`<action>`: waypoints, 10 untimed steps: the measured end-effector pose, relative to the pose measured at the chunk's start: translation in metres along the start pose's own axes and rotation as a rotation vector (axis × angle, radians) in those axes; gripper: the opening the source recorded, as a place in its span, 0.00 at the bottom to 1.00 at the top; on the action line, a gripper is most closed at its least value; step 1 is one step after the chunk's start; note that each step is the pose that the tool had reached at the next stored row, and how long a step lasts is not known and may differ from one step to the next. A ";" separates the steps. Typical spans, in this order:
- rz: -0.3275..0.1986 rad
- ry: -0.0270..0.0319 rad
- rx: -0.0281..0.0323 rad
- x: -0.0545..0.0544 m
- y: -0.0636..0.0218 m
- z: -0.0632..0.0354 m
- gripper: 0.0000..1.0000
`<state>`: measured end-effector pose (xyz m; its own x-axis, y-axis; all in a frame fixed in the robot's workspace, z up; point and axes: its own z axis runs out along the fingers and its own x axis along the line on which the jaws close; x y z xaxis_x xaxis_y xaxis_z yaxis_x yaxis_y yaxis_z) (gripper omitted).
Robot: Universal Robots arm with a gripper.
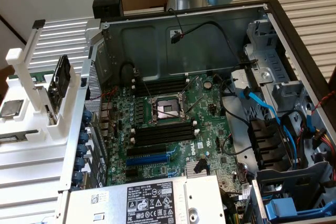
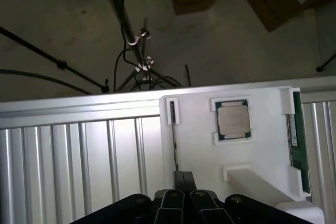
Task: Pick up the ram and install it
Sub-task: 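Pick up the ram and move it above insertion slot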
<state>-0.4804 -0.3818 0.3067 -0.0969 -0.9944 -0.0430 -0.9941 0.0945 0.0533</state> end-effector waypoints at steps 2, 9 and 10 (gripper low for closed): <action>-0.008 0.0004 -0.0004 0.000 -0.0020 0.0029 0.10; -0.053 0.0030 -0.0025 0.003 -0.0090 0.0203 0.10; -0.057 0.0031 -0.0026 0.004 -0.0092 0.0221 0.10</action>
<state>-0.4726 -0.3852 0.2840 -0.0401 -0.9983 -0.0429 -0.9979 0.0378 0.0534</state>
